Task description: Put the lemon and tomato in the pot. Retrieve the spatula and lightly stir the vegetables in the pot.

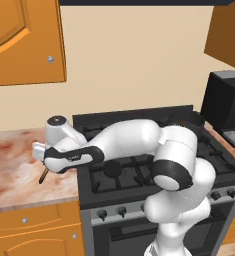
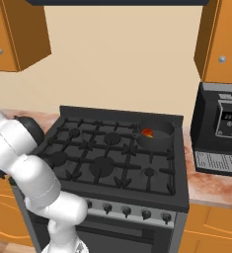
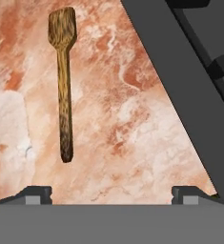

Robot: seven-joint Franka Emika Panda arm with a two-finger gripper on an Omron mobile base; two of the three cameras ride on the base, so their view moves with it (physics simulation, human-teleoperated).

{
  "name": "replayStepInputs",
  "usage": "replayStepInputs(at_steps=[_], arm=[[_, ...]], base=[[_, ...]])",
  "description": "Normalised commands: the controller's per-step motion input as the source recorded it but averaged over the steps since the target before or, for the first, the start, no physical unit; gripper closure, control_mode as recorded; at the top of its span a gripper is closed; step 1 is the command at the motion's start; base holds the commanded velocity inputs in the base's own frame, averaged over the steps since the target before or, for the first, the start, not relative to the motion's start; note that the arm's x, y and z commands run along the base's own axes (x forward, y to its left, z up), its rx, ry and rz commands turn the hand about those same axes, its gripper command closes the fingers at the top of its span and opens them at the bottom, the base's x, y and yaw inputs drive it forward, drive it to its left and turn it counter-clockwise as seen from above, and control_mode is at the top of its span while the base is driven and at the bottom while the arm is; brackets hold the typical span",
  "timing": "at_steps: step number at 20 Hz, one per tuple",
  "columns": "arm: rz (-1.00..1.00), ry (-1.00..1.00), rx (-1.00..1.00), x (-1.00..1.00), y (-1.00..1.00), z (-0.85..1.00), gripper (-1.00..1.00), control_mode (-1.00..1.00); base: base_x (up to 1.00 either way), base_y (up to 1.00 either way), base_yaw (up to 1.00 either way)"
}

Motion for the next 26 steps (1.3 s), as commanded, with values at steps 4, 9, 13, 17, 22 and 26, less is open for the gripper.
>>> replayStepInputs(at_steps=[4, 9, 13, 17, 22, 26], arm=[[0.00, 0.00, 0.00, 0.08, 0.00, -0.19, -1.00, -1.00], [0.00, 0.05, 0.00, 0.16, 0.00, -0.38, -1.00, -1.00], [0.00, 0.18, 0.00, 0.11, 0.01, -0.37, -1.00, -1.00], [0.03, 0.31, 0.00, 0.06, 0.05, -0.03, -1.00, -1.00], [0.00, 0.43, -0.12, 0.06, 0.16, 0.00, -1.00, -1.00], [0.00, 0.09, -0.21, 0.05, 0.13, -0.07, -1.00, -1.00]], base=[[0.00, 0.00, 0.00], [0.00, 0.00, 0.00], [0.00, 0.00, 0.00], [0.00, 0.00, 0.00], [0.00, 0.00, 0.00], [0.00, 0.00, 0.00]])
